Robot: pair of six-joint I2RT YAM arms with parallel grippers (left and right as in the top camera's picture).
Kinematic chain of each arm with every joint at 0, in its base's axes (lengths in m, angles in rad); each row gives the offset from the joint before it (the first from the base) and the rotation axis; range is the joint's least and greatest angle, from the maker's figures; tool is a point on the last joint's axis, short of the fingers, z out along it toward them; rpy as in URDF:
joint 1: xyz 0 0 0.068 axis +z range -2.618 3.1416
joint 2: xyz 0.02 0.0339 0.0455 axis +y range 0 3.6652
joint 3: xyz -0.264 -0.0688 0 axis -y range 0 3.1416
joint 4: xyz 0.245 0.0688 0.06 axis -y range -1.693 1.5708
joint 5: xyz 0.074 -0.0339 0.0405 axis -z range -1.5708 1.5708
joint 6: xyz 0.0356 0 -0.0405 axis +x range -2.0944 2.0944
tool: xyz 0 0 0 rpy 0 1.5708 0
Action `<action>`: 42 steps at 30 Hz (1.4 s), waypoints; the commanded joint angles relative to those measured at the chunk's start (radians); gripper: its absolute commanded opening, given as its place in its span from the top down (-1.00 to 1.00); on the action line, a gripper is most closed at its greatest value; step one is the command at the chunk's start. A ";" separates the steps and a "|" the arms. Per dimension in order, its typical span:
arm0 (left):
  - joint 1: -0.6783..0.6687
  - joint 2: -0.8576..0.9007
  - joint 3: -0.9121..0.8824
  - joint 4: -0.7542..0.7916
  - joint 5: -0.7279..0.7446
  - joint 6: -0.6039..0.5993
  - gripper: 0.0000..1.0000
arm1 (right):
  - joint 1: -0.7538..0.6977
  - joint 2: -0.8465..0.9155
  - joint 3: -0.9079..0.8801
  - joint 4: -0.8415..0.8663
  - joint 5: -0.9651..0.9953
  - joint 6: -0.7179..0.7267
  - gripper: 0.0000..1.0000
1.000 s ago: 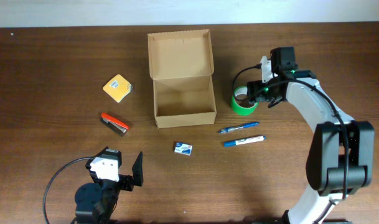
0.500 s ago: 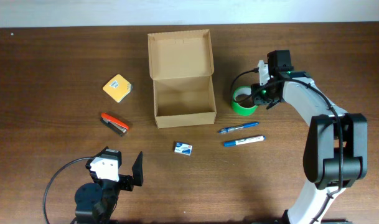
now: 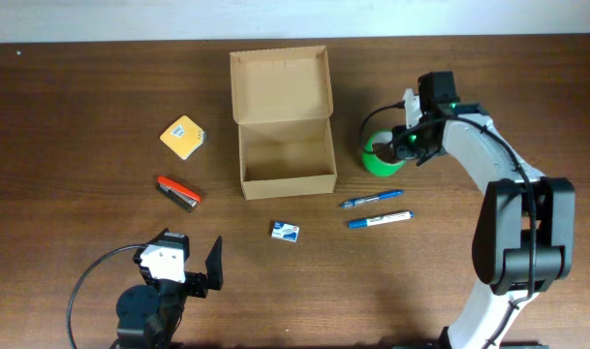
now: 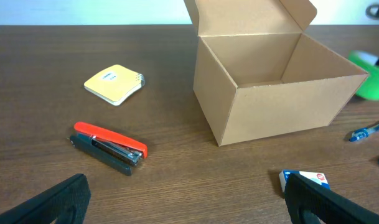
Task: Pack container
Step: 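Carry the green tape with the right gripper into the box and release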
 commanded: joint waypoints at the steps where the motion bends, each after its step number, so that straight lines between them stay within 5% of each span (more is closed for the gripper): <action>1: -0.001 -0.010 -0.009 0.003 -0.003 0.015 -0.99 | -0.001 -0.022 0.130 -0.056 -0.031 0.013 0.92; 19: -0.001 -0.010 -0.009 0.003 -0.003 0.015 -0.99 | 0.260 -0.028 0.665 -0.379 -0.030 0.034 0.93; 32: -0.001 -0.010 -0.009 0.003 -0.003 0.015 -0.99 | 0.473 0.010 0.636 -0.410 0.148 0.225 0.92; 42: -0.001 -0.010 -0.009 0.003 -0.003 0.015 -0.99 | 0.489 0.084 0.612 -0.405 0.179 0.279 0.93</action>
